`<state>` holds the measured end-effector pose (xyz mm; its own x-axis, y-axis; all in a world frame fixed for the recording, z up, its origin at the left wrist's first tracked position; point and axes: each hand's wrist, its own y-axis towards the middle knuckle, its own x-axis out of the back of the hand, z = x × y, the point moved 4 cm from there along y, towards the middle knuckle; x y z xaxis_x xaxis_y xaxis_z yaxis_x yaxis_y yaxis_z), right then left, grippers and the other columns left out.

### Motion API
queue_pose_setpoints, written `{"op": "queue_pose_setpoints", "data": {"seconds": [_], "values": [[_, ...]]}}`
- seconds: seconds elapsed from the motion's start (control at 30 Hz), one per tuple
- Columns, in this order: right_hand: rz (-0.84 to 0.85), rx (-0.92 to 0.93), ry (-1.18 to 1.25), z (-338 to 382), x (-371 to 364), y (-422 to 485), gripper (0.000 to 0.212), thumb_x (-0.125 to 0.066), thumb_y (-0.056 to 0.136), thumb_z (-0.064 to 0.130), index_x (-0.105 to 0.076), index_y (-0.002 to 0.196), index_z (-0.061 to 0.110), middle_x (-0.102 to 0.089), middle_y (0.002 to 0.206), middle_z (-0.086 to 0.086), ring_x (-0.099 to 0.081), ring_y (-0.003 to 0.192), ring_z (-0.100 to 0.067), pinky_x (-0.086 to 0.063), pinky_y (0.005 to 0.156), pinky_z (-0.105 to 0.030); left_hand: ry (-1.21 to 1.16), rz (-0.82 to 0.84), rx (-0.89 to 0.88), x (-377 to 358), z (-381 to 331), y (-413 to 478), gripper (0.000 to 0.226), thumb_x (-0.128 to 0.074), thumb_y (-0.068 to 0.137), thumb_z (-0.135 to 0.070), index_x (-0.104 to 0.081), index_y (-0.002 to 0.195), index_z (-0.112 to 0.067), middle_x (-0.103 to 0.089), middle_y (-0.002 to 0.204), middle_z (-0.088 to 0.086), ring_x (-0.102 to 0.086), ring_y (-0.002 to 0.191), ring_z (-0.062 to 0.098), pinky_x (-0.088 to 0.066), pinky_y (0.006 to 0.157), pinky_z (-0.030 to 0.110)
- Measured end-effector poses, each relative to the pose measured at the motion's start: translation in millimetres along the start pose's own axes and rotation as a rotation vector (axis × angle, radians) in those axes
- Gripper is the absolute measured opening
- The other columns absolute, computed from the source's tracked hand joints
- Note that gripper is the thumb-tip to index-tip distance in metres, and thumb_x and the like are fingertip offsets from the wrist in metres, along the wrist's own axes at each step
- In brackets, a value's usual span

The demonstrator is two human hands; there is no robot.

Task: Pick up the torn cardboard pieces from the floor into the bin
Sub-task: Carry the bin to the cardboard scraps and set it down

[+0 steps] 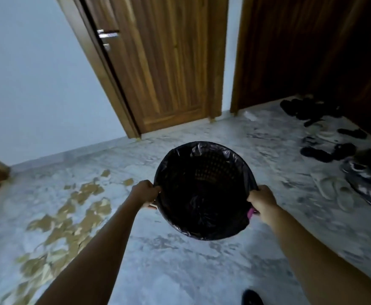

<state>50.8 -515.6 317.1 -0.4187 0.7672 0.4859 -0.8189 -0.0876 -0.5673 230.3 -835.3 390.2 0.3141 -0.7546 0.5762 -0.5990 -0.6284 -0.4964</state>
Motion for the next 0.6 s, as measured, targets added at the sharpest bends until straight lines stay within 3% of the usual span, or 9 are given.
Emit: {"op": "queue_pose_setpoints", "data": {"seconds": [0.17,0.3,0.43,0.6], "values": [[0.104,0.047,-0.047,77.2,-92.7,22.5,0.014,-0.045,0.088,-0.002,-0.051,0.076,0.004,-0.054,0.077,-0.018,-0.055,0.069,-0.033,-0.039,0.056,-0.041,-0.069,-0.106,0.070,75.7,45.1,48.1,0.022,-0.060,0.088,-0.015,-0.060,0.071,-0.001,-0.071,0.080,0.023,-0.074,0.067,0.031,-0.062,0.063,0.048],[0.168,0.062,-0.098,121.8,-156.2,66.8,0.012,-0.047,0.090,0.002,-0.058,0.091,0.004,-0.064,0.091,-0.022,-0.064,0.082,-0.039,-0.055,0.069,-0.051,-0.110,-0.110,0.159,108.1,73.2,105.4,0.027,-0.063,0.083,-0.023,-0.066,0.079,0.004,-0.072,0.079,0.022,-0.074,0.070,0.031,-0.062,0.065,0.046],[0.227,0.026,-0.108,162.8,-211.7,125.8,0.019,-0.046,0.090,0.003,-0.059,0.103,0.005,-0.063,0.101,-0.022,-0.064,0.090,-0.040,-0.058,0.079,-0.056,-0.178,-0.130,0.250,120.9,77.0,172.1,0.021,-0.056,0.092,-0.009,-0.064,0.088,0.011,-0.070,0.085,0.028,-0.072,0.065,0.029,-0.060,0.051,0.034],[0.256,-0.035,-0.122,211.7,-267.4,198.0,0.016,-0.054,0.089,0.013,-0.054,0.105,0.011,-0.060,0.102,-0.015,-0.062,0.093,-0.036,-0.056,0.088,-0.059,-0.212,-0.151,0.377,122.0,90.7,267.0,0.017,-0.054,0.090,-0.006,-0.058,0.075,0.002,-0.067,0.074,0.020,-0.071,0.066,0.028,-0.061,0.055,0.036]]}}
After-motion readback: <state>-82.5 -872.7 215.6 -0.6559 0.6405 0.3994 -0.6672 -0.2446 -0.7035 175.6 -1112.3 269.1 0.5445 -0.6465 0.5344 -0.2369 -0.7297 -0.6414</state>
